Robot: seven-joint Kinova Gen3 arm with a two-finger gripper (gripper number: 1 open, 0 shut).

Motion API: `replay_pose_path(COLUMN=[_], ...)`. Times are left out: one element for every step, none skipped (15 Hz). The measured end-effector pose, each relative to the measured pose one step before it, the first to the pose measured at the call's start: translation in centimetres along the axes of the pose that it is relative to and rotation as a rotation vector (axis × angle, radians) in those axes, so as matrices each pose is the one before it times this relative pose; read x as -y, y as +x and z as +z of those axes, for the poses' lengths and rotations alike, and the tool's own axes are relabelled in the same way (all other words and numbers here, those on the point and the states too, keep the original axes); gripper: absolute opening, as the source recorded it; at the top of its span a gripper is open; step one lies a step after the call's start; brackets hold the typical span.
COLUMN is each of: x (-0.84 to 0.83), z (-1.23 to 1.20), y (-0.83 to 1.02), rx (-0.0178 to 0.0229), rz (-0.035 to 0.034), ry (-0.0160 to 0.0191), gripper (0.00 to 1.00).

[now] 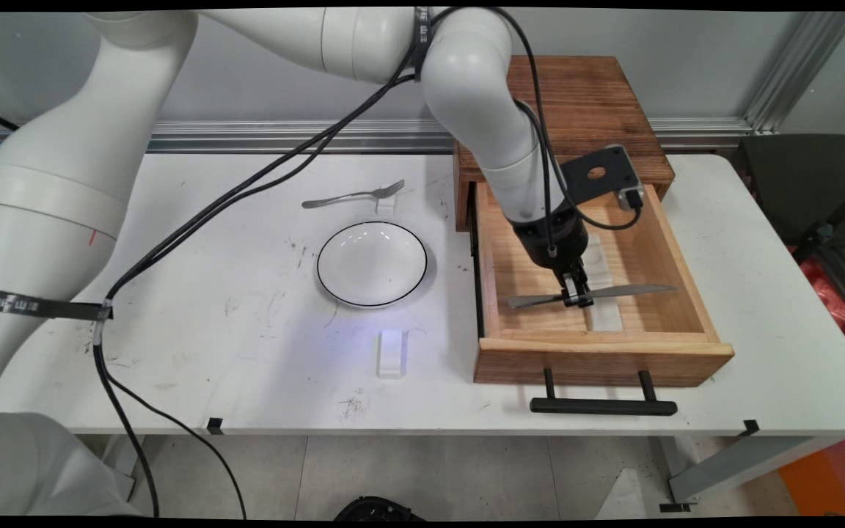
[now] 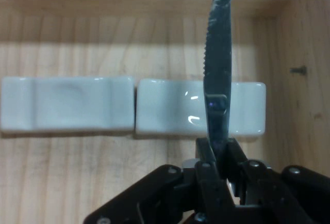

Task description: Place the picked object into the drawer

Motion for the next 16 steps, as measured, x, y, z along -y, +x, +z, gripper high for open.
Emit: replay_pose_path(x=[-0.03, -0.018, -0.01, 0.002, 0.001, 0.002, -0.003, -0.011, -0.029, -0.028, -0.027, -0.038, -0.017, -0.016, -0.01, -0.009], z=[0.195, 0.204, 0.161, 0.27, 0.151, 0.141, 0.211, 0.224, 0.215, 0.169, 0.185, 0.19, 0.112, 0.091, 0.145, 0.101], y=[-0.106, -0.101, -0.076, -0.111, -0.062, -0.062, -0.089, -0.102, -0.098, -0.083, -0.097, -0.1, -0.055, -0.047, -0.09, -0.057], rx=[0.00034, 0.00059, 0.00027, -0.0006, -0.00026, -0.00027, -0.00047, -0.00056, -0.00063, -0.00062, -0.00062, -0.00096, -0.00089, -0.00054, -0.00111, -0.00094], rz=[0.00013, -0.0002, 0.00001, -0.00051, -0.00041, -0.00055, -0.001, -0.00134, -0.00174, -0.00145, -0.00182, -0.00178, -0.00113, -0.0011, -0.00186, -0.00104], ry=[-0.00009, 0.00049, 0.00041, 0.00151, 0.00076, 0.0008, 0.00078, 0.00078, 0.00034, 0.00019, 0.00039, 0.00058, 0.00058, 0.00039, 0.00114, 0.0009], gripper=[0.0, 0.0, 0.0, 0.0, 0.0, 0.0, 0.0, 0.0, 0.0, 0.0, 0.0, 0.0, 0.0, 0.0, 0.0, 0.0])
